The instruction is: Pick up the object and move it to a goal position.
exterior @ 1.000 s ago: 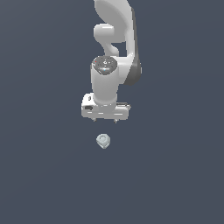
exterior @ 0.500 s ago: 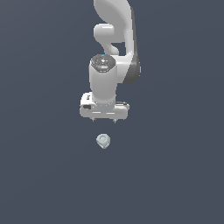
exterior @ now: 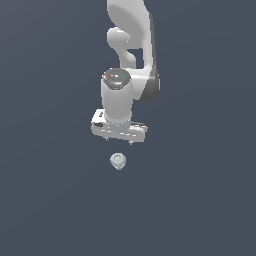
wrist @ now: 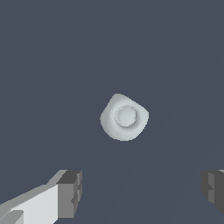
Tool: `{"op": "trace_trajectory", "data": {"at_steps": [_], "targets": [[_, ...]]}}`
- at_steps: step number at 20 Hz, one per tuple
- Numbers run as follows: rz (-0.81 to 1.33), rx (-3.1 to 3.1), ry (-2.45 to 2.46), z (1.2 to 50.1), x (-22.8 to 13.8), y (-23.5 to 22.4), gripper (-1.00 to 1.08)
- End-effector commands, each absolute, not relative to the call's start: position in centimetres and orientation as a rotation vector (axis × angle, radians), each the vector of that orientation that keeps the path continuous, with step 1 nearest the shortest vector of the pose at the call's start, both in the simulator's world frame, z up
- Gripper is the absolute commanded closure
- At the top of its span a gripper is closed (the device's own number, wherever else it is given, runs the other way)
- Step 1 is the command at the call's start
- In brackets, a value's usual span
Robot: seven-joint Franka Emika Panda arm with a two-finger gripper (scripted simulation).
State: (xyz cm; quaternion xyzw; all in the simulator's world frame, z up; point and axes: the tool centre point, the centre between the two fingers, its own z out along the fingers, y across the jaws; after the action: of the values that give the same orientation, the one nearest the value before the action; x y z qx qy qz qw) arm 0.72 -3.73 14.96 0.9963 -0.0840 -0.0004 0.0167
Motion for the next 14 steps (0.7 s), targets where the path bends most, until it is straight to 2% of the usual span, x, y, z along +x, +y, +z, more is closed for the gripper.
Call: {"op": "trace_trajectory", "data": {"at_steps": [1, 14], "targets": [[-0.001, 3.093, -0.343, 14.4, 1.1, -3.8, -0.92], [0.001, 3.005, -0.892, 10.7, 3.2, -4.1, -0.92]]}}
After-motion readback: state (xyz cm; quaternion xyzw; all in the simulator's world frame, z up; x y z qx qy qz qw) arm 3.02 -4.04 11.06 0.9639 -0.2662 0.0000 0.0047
